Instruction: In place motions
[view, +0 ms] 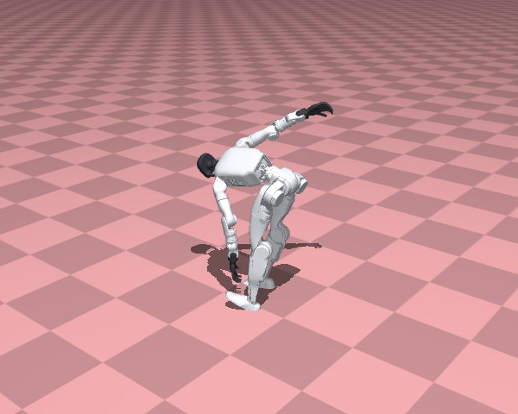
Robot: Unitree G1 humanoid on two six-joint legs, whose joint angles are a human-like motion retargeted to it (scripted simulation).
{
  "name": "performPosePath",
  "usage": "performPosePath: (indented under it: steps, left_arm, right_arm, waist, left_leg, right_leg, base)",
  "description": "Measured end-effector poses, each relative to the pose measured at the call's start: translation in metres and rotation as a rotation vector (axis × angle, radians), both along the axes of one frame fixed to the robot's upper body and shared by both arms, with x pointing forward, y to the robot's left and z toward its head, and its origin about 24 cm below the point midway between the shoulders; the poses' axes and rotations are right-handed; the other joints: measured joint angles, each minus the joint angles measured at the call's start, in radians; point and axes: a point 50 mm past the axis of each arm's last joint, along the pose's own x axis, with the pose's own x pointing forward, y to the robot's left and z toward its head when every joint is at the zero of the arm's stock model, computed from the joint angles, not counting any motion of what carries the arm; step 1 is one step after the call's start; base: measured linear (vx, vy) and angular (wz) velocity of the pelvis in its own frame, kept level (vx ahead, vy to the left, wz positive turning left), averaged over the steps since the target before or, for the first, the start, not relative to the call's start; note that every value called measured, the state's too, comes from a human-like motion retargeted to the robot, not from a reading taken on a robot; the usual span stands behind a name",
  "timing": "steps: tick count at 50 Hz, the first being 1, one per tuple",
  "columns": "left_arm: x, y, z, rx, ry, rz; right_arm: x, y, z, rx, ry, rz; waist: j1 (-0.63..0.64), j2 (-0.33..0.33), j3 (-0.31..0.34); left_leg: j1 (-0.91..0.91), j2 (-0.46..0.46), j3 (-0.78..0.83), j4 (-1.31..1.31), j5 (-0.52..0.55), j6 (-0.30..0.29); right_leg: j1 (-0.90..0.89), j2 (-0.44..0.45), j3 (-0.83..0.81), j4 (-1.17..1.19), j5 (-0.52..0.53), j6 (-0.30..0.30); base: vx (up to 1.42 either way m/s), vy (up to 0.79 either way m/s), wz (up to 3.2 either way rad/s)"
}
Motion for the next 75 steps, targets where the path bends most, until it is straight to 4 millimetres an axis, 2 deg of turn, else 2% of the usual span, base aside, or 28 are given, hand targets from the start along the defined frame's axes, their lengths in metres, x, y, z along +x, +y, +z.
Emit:
performPosePath:
  steps: [3,6,10,13,15,17,20,22,24,25,28,33,39,43,45,49,54,60,67,71,75]
  left_arm:
    - [0.002,-0.007,-0.018,-0.071,0.014,-0.03]
    - [0.005,-0.022,-0.048,-0.161,0.069,-0.086]
    - [0.003,-0.054,-0.105,-0.284,0.195,-0.202]
    - [-0.013,-0.084,-0.157,-0.389,0.291,-0.267]
    - [-0.029,-0.104,-0.19,-0.474,0.341,-0.289]
    - [-0.055,-0.129,-0.228,-0.595,0.408,-0.305]
    - [-0.106,-0.17,-0.278,-0.827,0.505,-0.295]
    - [-0.142,-0.189,-0.302,-0.964,0.544,-0.255]
    - [-0.182,-0.199,-0.319,-1.053,0.601,-0.207]
    - [-0.202,-0.201,-0.326,-1.08,0.635,-0.184]
    - [-0.268,-0.191,-0.337,-1.065,0.795,-0.1]
    - [-0.367,-0.175,-0.335,-1.018,1.06,0.029]
    - [-0.456,-0.166,-0.319,-1.005,1.263,0.268]
    - [-0.494,-0.165,-0.308,-0.945,1.338,0.491]
    - [-0.502,-0.161,-0.304,-0.878,1.314,0.607]
    - [-0.494,-0.147,-0.305,-0.754,1.282,0.707]
    - [-0.48,-0.132,-0.307,-0.603,1.399,0.627]
    - [-0.482,-0.147,-0.311,-0.508,1.514,0.517]
    - [-0.482,-0.146,-0.31,-0.407,1.606,0.399]
    - [-0.469,-0.135,-0.312,-0.398,1.565,0.422]
    - [-0.447,-0.119,-0.313,-0.337,1.505,0.383]
  right_arm:
    - [0.005,-0.002,0.001,-0.026,-0.008,0.012]
    - [0.004,-0.002,0.002,-0.051,0.014,0.029]
    - [-0.001,0.003,-0.002,-0.081,0.087,0.075]
    - [-0.002,0.017,-0.012,-0.026,0.163,0.17]
    - [-0.001,0.025,-0.018,0.006,0.22,0.244]
    - [-0.001,0.031,-0.022,-0.002,0.278,0.313]
    - [0.003,0.037,-0.026,-0.091,0.32,0.371]
    - [0.012,0.038,-0.027,-0.134,0.324,0.409]
    - [0.024,0.038,-0.026,-0.153,0.306,0.453]
    - [0.032,0.036,-0.025,-0.164,0.295,0.476]
    - [0.065,0.033,-0.021,-0.189,0.253,0.556]
    - [0.133,0.032,-0.006,-0.193,0.153,0.682]
    - [0.208,0.029,0.029,-0.304,0.0,0.765]
    - [0.24,0.02,0.057,-0.341,-0.101,0.724]
    - [0.251,0.009,0.074,-0.376,-0.158,0.68]
    - [0.261,-0.023,0.117,-0.457,-0.24,0.581]
    - [0.266,-0.059,0.175,-0.568,-0.328,0.491]
    - [0.281,-0.073,0.236,-0.713,-0.393,0.502]
    - [0.289,-0.076,0.267,-0.779,-0.432,0.482]
    - [0.288,-0.078,0.279,-0.791,-0.504,0.407]
    - [0.287,-0.079,0.286,-0.848,-0.567,0.337]
  waist:
    - [0.021,0.019,0.0]
    - [0.049,0.048,0.0]
    - [0.101,0.097,0.0]
    - [0.148,0.133,0.0]
    - [0.175,0.156,0.0]
    - [0.208,0.189,0.0]
    - [0.282,0.251,0.0]
    - [0.33,0.291,0.0]
    - [0.387,0.329,0.0]
    - [0.414,0.346,0.0]
    - [0.454,0.379,0.0]
    - [0.491,0.401,0.0]
    - [0.6,0.433,0.0]
    - [0.671,0.472,0.0]
    - [0.709,0.501,0.0]
    - [0.832,0.578,0.0]
    - [0.987,0.671,0.0]
    - [1.081,0.754,0.0]
    - [1.176,0.769,0.0]
    - [1.243,0.769,0.0]
    - [1.298,0.769,0.0]
  left_leg:
    - [0.03,-0.011,-0.005,-0.002,0.002,0.001]
    - [0.073,-0.023,-0.019,-0.003,0.006,0.001]
    - [0.152,-0.046,-0.035,-0.003,0.011,0.003]
    - [0.23,-0.065,-0.045,-0.004,0.016,0.0]
    - [0.284,-0.079,-0.051,-0.007,0.02,-0.001]
    - [0.349,-0.094,-0.065,-0.012,0.026,-0.002]
    - [0.452,-0.115,-0.089,-0.016,0.031,-0.007]
    - [0.514,-0.136,-0.105,-0.019,0.033,-0.007]
    - [0.574,-0.153,-0.115,-0.023,0.034,-0.007]
    - [0.602,-0.161,-0.12,-0.025,0.034,-0.007]
    - [0.666,-0.182,-0.132,-0.032,0.033,-0.005]
    - [0.719,-0.217,-0.154,-0.042,0.041,-0.005]
    - [0.686,-0.233,-0.174,-0.052,0.061,0.008]
    - [0.622,-0.236,-0.188,-0.058,0.086,0.014]
    - [0.58,-0.239,-0.194,-0.063,0.102,0.013]
    - [0.481,-0.241,-0.223,-0.069,0.13,0.009]
    - [0.365,-0.237,-0.251,-0.077,0.158,0.005]
    - [0.239,-0.229,-0.284,-0.082,0.177,0.008]
    - [0.117,-0.233,-0.3,-0.087,0.188,0.02]
    - [0.057,-0.229,-0.309,-0.095,0.191,0.021]
    - [0.008,-0.222,-0.323,-0.093,0.193,0.028]
  right_leg:
    - [0.033,-0.013,0.011,0.006,-0.009,-0.002]
    - [0.082,-0.026,0.018,0.014,-0.02,-0.011]
    - [0.174,-0.048,0.016,0.025,-0.036,-0.019]
    - [0.264,-0.074,0.006,0.028,-0.048,-0.017]
    - [0.327,-0.091,-0.004,0.028,-0.055,-0.015]
    - [0.407,-0.111,-0.024,0.023,-0.065,-0.011]
    - [0.534,-0.145,-0.058,0.017,-0.083,-0.002]
    - [0.61,-0.172,-0.083,0.015,-0.097,0.005]
    - [0.682,-0.195,-0.113,0.016,-0.111,0.012]
    - [0.715,-0.207,-0.127,0.018,-0.118,0.015]
    - [0.793,-0.238,-0.164,0.022,-0.136,0.025]
    - [0.866,-0.283,-0.217,0.023,-0.15,0.039]
    - [0.853,-0.306,-0.256,0.022,-0.147,0.049]
    - [0.809,-0.313,-0.28,0.021,-0.142,0.048]
    - [0.781,-0.318,-0.302,0.019,-0.139,0.048]
    - [0.708,-0.326,-0.353,0.016,-0.132,0.048]
    - [0.617,-0.322,-0.401,0.012,-0.125,0.048]
    - [0.516,-0.312,-0.444,0.007,-0.121,0.052]
    - [0.404,-0.304,-0.461,0.003,-0.114,0.049]
    - [0.345,-0.295,-0.466,-0.006,-0.109,0.044]
    - [0.302,-0.287,-0.479,-0.004,-0.109,0.046]
  base:
    - [-0.06,0.03,0.39]
    - [-0.07,0.0,0.37]
    - [-0.06,-0.02,0.42]
    - [-0.06,-0.06,0.47]
    - [-0.03,-0.08,0.51]
    - [0.06,-0.07,0.6]
    - [0.06,-0.08,0.71]
    - [0.11,0.03,0.78]
    - [0.13,-0.06,0.64]
    - [0.15,0.01,0.57]
    - [0.15,0.06,0.57]
    - [0.07,0.13,0.52]
    - [-0.02,0.0,0.41]
    - [-0.05,-0.07,0.57]
    - [-0.11,-0.13,0.77]
    - [-0.12,-0.22,0.67]
    - [-0.04,-0.27,0.42]
    - [0.05,-0.11,0.23]
    - [0.11,-0.12,0.08]
    - [0.13,-0.19,0.0]
    - [0.07,-0.18,-0.05]
